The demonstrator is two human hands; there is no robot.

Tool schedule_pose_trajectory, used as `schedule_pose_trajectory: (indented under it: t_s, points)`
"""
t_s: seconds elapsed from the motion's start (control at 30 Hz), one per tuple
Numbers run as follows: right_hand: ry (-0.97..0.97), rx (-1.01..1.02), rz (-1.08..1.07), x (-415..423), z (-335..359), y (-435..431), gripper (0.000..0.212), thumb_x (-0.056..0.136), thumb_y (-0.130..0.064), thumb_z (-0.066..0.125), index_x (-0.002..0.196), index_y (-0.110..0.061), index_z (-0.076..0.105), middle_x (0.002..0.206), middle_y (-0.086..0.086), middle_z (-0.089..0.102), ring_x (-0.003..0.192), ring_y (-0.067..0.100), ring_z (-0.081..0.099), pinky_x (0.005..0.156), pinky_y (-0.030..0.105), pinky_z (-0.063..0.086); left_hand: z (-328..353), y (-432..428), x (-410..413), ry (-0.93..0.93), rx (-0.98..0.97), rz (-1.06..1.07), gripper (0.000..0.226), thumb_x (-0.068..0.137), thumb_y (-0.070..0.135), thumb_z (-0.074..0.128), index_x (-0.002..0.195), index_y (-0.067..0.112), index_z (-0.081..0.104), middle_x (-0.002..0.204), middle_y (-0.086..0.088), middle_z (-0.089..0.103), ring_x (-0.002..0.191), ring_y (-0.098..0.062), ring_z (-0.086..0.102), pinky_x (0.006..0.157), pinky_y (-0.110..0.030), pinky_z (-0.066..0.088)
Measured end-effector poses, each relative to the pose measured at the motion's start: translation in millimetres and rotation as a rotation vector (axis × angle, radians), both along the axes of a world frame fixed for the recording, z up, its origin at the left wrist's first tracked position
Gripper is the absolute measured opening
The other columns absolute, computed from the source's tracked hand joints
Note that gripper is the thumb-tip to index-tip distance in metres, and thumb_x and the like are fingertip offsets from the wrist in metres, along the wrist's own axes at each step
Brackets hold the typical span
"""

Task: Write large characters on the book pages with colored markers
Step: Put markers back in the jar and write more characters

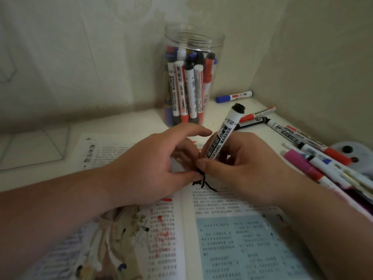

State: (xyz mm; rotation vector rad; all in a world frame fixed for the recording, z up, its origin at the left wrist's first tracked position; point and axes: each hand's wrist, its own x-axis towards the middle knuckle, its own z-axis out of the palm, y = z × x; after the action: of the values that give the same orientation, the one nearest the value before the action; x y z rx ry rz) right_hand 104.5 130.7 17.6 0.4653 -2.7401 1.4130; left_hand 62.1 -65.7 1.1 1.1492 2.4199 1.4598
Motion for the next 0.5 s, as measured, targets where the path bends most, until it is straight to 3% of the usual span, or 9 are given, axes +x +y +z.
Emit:
schedule_pose_trajectory:
  t_s: [0.07,0.13,0.2,0.3,0.4,0.5]
  points:
    - [0.051,0.018,-0.008,0.4,0.5,0.1,0.009,0.088,-0.029,0.077,0.085,-0.030,0.069,0.080,0.001,0.070,0.071,0.023,0.064,0.067,0.047,0.055,0.3,0.0,-0.5,-0.016,-0.005,0.005,0.072,0.079,0.010,0.083,0.134,0.038,0.046,0.098,0.014,0.071,0.096,-0.002,0.070,0.083,-0.010,0.048]
    - [0.135,0.001,-0.022,1.2,2.9,-0.4,0.012,0.089,-0.034,0.076,0.094,-0.036,0.065,0.085,-0.011,0.068,0.073,0.011,0.063,0.066,0.031,0.054,1.0,-0.2,-0.7,-0.037,0.004,0.003,0.078,0.079,0.011,0.084,0.138,0.039,0.043,0.099,0.013,0.072,0.098,-0.004,0.070,0.086,-0.014,0.050]
    - [0.240,-0.133,-0.051,0.8,4.3,-0.5,0.021,0.090,-0.034,0.073,0.106,-0.038,0.061,0.087,-0.009,0.066,0.077,0.013,0.063,0.066,0.036,0.054,1.1,-0.6,-0.4,-0.069,0.019,0.003,0.085,0.078,0.011,0.084,0.141,0.045,0.039,0.100,0.013,0.071,0.098,-0.007,0.071,0.089,-0.022,0.053]
    - [0.367,-0.327,-0.097,1.1,3.0,-0.3,0.047,0.088,-0.021,0.075,0.126,-0.030,0.049,0.079,-0.001,0.063,0.068,0.019,0.061,0.056,0.046,0.050,-0.3,-0.3,-0.3,-0.049,0.012,0.002,0.083,0.078,0.012,0.084,0.136,0.050,0.037,0.098,0.014,0.069,0.095,-0.009,0.071,0.089,-0.026,0.054]
    - [0.475,-0.273,-0.065,2.2,1.5,-3.0,0.070,0.087,-0.005,0.075,0.140,-0.035,0.041,0.082,0.000,0.062,0.069,0.026,0.062,0.055,0.046,0.051,-0.9,-1.1,-1.1,-0.037,-0.001,0.005,0.083,0.079,0.013,0.084,0.134,0.052,0.036,0.098,0.015,0.068,0.095,-0.008,0.071,0.089,-0.025,0.054]
    - [0.527,-0.162,-0.031,0.6,0.0,-3.7,0.067,0.088,0.001,0.073,0.139,-0.033,0.045,0.092,0.002,0.059,0.071,0.024,0.060,0.053,0.039,0.051,-1.1,-1.3,-1.0,-0.029,-0.009,0.007,0.082,0.079,0.014,0.084,0.134,0.052,0.036,0.101,0.015,0.070,0.096,-0.006,0.070,0.089,-0.023,0.053]
